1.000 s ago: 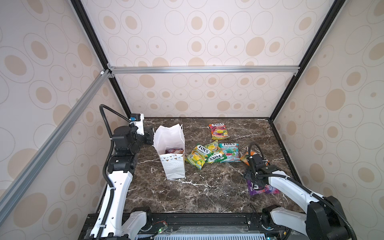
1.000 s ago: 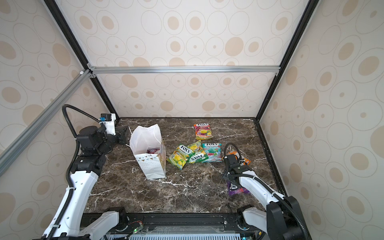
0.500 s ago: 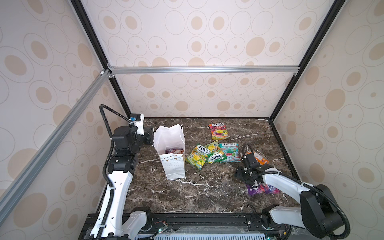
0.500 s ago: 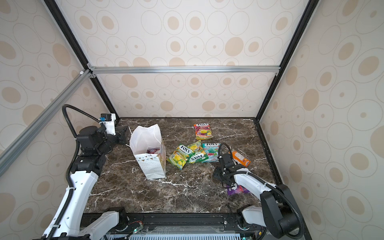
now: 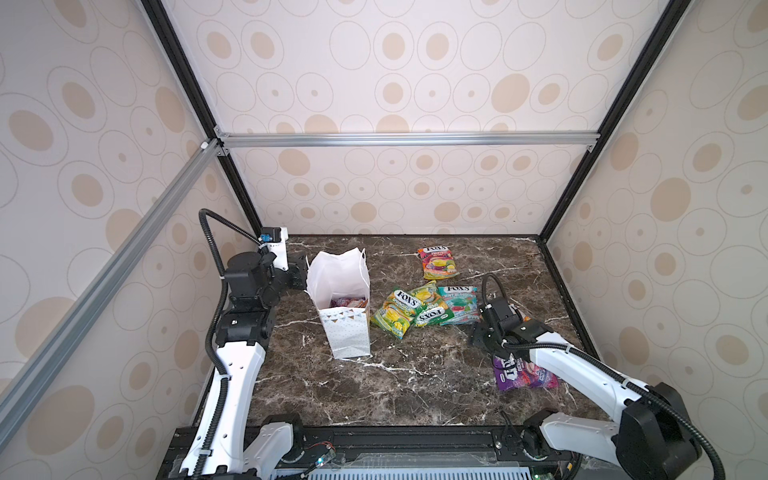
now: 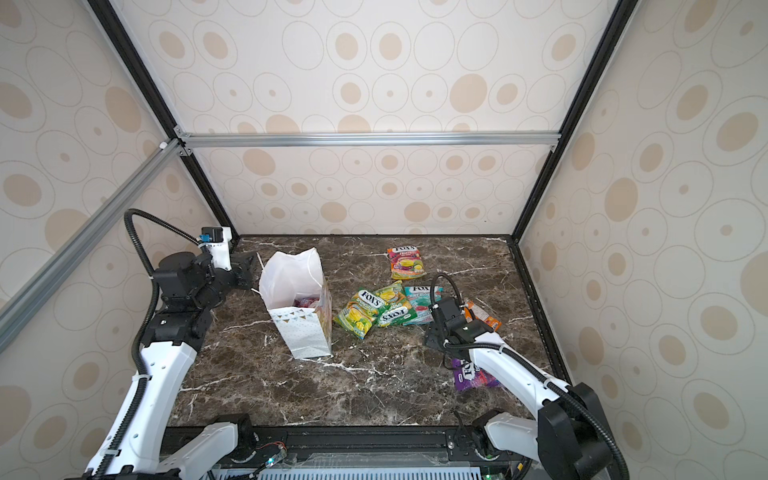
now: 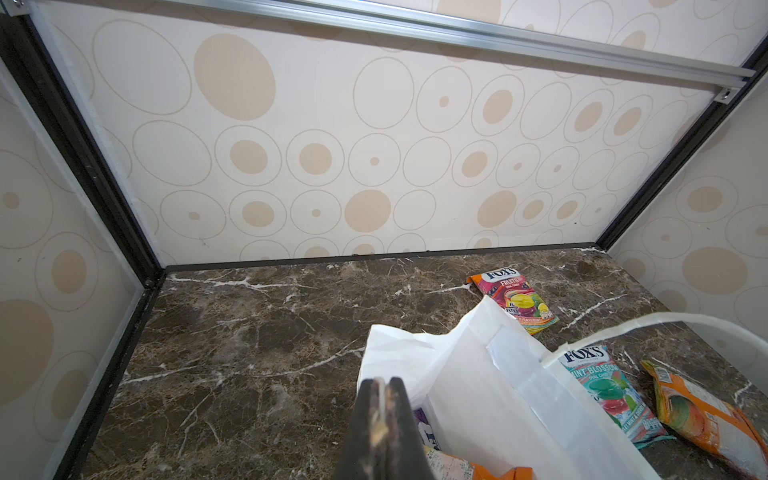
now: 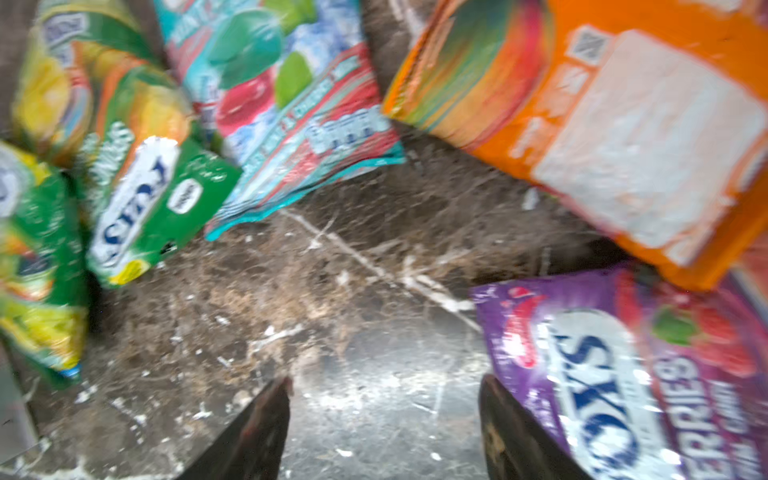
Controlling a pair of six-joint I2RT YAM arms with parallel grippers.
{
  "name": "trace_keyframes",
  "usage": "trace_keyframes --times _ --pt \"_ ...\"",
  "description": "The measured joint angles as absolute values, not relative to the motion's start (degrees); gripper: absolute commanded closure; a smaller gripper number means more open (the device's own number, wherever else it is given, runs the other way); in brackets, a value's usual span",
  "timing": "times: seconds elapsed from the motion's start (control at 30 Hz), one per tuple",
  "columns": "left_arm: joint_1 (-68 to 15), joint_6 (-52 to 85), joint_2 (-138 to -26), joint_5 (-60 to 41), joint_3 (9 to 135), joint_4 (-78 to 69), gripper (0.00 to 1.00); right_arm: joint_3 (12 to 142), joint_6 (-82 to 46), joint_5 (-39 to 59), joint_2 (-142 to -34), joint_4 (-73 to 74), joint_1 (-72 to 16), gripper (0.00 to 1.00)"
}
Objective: Place the snacks into the paper bag
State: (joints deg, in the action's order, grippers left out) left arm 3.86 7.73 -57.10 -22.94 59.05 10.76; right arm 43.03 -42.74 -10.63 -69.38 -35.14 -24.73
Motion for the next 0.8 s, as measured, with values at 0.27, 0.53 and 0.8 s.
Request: trace_keyframes --times 0.27,0.53,0.8 --pt "3.86 7.73 -57.10 -23.07 59.05 10.76 1.00 59.20 -32.71 -17.74 -85.36 -48.42 -24.38 0.34" --pt "3.86 7.73 -57.10 -23.07 59.05 10.76 1.00 60.03 -30.63 -22.57 -94.35 -55.83 -24.40 0.30" --pt "3.86 7.73 -57.10 -23.09 59.05 10.76 1.00 60.03 -28.73 -23.03 -97.14 -56.31 -24.34 0.34"
